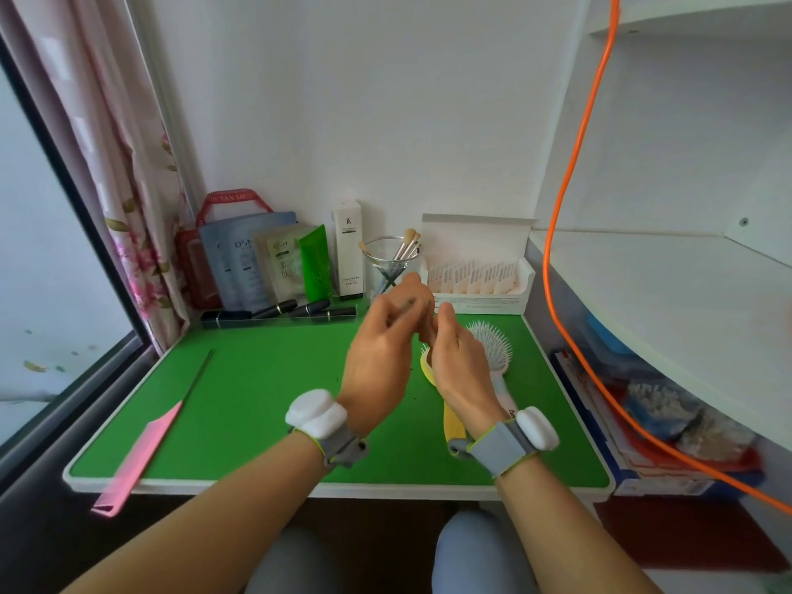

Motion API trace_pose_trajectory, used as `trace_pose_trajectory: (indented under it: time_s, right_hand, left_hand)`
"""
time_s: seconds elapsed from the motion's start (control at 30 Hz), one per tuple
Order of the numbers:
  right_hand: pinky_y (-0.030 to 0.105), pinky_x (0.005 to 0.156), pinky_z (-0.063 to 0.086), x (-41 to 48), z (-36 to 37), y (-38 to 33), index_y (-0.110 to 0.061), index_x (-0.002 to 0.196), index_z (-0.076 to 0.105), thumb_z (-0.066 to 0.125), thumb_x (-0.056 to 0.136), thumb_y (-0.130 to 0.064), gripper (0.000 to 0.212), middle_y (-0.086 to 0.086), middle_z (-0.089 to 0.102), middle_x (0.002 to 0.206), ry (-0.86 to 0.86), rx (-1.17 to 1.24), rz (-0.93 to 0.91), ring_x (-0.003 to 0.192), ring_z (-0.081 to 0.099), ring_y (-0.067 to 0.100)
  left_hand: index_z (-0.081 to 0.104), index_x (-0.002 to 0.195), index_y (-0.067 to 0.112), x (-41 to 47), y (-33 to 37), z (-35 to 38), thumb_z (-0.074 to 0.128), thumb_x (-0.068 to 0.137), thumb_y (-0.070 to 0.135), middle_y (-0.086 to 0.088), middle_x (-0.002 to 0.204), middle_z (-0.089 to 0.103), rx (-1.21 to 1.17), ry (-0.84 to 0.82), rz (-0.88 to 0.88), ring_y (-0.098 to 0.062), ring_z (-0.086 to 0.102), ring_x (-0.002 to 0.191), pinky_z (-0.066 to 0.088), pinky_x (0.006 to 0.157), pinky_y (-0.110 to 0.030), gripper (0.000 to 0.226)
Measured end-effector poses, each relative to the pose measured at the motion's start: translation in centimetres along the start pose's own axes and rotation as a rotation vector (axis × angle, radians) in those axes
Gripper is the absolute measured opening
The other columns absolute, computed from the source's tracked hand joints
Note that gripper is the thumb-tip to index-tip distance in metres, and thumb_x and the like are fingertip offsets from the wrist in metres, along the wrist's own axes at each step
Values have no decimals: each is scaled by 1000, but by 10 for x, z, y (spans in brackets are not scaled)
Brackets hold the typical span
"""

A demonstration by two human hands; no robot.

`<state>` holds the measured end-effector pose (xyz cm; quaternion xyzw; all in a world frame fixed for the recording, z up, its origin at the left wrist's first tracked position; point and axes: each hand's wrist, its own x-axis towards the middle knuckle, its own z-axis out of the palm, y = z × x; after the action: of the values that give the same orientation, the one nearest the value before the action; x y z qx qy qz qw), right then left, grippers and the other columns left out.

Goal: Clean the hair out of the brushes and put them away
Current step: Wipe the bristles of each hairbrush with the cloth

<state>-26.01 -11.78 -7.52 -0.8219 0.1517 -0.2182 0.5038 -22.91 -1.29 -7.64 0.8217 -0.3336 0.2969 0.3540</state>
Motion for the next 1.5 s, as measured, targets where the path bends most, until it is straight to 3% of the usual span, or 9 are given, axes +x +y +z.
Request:
trace_pose_trajectory:
  time_s: [0.17,0.4,0.5,0.67,0.83,0.97,1.1,1.27,1.5]
  right_hand:
    - [34,77,37,-3,-2,1,-21,88,64,14,95,-60,64,3,63,92,-16,-44,-10,87,54,25]
    - [30,53,32,-4,-8,-3,-21,56,41,23,91,-58,54,-8,47,51,-16,-18,35,51,46,15]
    - [31,55,27,-3,-8,-2,-21,61,34,42,89,-51,42,-7,34,53,-59,85,66,50,31,16]
    - [29,48,25,-2,-7,-1,-17,80,47,61,89,-33,23,-2,36,56,-89,273,124,47,28,13]
    - [16,33,18,-4,-10,-2,-9,88,45,52,98,-25,20,1,36,60,-167,509,150,33,23,4]
    - [14,33,16,-5,-11,-2,-6,90,52,39,103,-28,28,4,36,62,-165,570,188,32,23,4]
    - [15,33,16,-6,-10,-1,-8,84,52,32,105,-29,36,5,37,60,-150,591,234,33,24,5]
    - [14,30,18,-5,-5,-2,-14,70,48,33,104,-29,40,3,33,54,-103,619,275,29,26,4]
    - [14,36,16,-5,-1,5,-16,69,45,31,103,-36,42,-2,27,44,-62,549,276,32,21,9]
  left_hand:
    - [64,120,13,-2,-6,-6,51,90,12,-12,86,46,-6,-28,6,-26,48,63,46,47,-40,33]
    - [61,124,7,16,-23,-14,49,97,10,-8,93,45,-77,168,-273,-15,45,75,38,68,-22,30]
    - [59,126,8,13,-22,-15,47,98,12,-7,94,44,-103,185,-307,-16,46,79,38,71,-23,31]
    - [60,126,8,7,-21,-15,49,97,11,-12,96,48,-119,187,-324,-17,47,79,40,72,-25,30]
    - [62,122,7,2,-19,-12,50,97,10,-8,93,46,-135,184,-320,-4,43,69,31,66,-11,29]
    - [62,122,7,-2,-21,-7,50,96,10,-7,93,47,-130,158,-337,-12,45,79,32,67,-17,29]
    - [64,118,7,-10,-14,-5,51,96,9,-7,90,47,-127,163,-206,-3,41,68,41,61,-24,26]
    - [58,121,14,-25,-3,-1,50,93,17,-8,87,48,-6,0,72,-20,49,63,46,43,-36,29]
    - [59,126,16,-20,2,-6,64,77,-3,-14,89,48,183,-129,71,-28,51,74,38,38,-30,52]
